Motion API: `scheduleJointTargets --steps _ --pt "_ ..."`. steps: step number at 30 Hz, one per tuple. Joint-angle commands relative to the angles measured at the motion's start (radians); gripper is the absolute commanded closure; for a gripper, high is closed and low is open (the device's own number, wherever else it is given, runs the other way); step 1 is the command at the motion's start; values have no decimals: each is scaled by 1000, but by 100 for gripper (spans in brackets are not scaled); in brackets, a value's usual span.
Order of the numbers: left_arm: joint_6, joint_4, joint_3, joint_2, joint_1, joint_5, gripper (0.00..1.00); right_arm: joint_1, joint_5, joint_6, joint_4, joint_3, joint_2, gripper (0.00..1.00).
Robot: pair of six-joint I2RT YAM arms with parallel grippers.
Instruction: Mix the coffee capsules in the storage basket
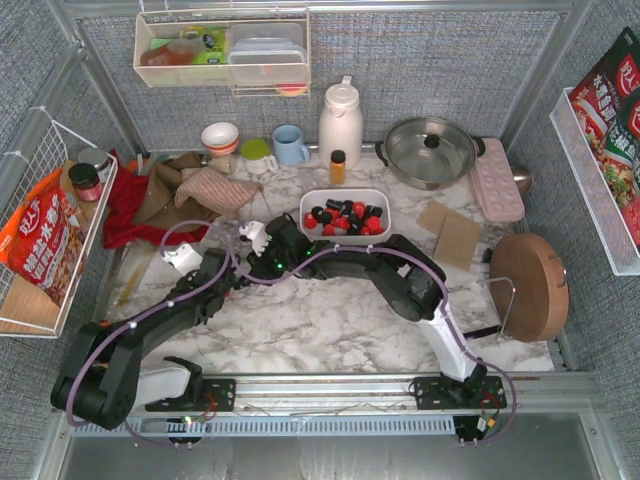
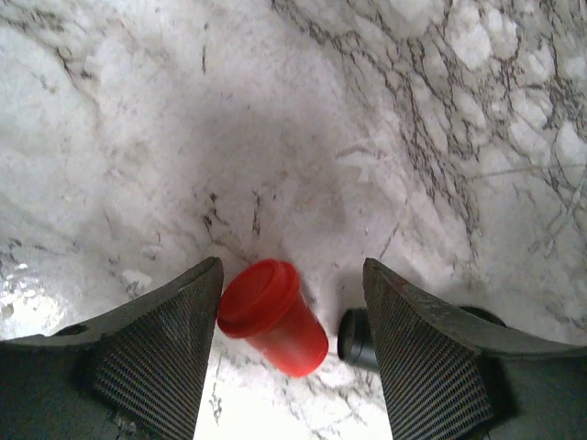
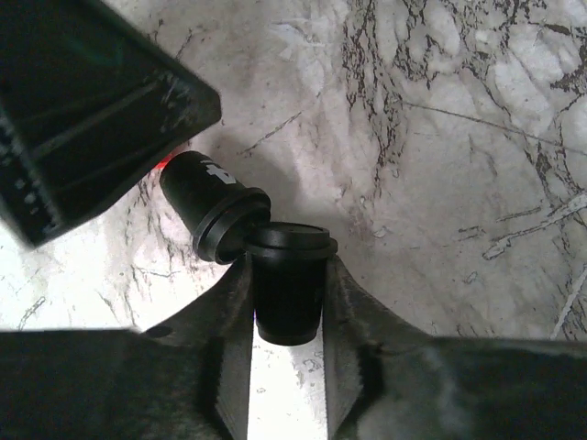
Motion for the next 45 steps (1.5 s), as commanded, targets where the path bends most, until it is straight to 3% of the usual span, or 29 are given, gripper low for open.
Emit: scheduleJointTargets --steps 1,4,12,18,23,24,27,31,45 --pt "-35 -128 -23 -50 -1 110 27 3 23 12 -24 25 14 79" --pt "-36 -143 -28 -77 0 107 27 3 23 18 -17 2 -28 85" --pt "-71 -245 12 -101 -1 114 23 -41 143 7 -26 -148 -290 87" --pt "-61 -252 14 -91 0 102 23 -113 400 -62 -58 -265 -489 87" --pt "-69 -246 22 -64 -1 92 24 -232 548 -62 -31 -314 -506 86" --pt "-71 -242 23 -57 -1 90 25 -259 548 -52 -27 -310 -491 84" --pt "-77 -238 34 -28 0 74 26 -331 506 -20 -50 -274 -437 66" --pt "-83 -249 48 11 -1 51 28 -367 452 -10 -85 -257 -421 52" --pt "-92 -256 64 43 -1 57 43 -368 390 10 -85 -336 -527 43"
